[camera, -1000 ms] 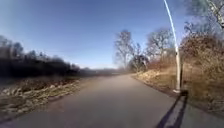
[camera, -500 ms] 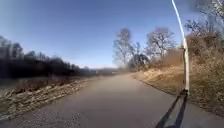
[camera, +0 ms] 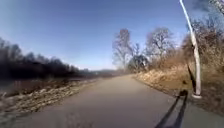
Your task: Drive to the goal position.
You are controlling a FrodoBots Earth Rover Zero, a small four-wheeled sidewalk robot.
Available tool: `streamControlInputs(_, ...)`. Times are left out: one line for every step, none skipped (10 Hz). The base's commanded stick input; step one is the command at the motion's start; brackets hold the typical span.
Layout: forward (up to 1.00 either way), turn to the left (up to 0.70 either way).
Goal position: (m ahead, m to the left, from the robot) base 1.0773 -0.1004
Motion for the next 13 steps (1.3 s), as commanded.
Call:
streamControlInputs(0.85,0.00)
streamControlInputs(0.85,0.00)
streamControlInputs(0.85,0.00)
streamControlInputs(0.85,0.00)
streamControlInputs(0.85,0.00)
streamControlInputs(0.85,0.00)
streamControlInputs(0.85,0.00)
streamControlInputs(0.85,0.00)
streamControlInputs(0.85,0.00)
streamControlInputs(0.85,0.00)
streamControlInputs(0.85,0.00)
streamControlInputs(0.85,0.00)
streamControlInputs(0.85,0.00)
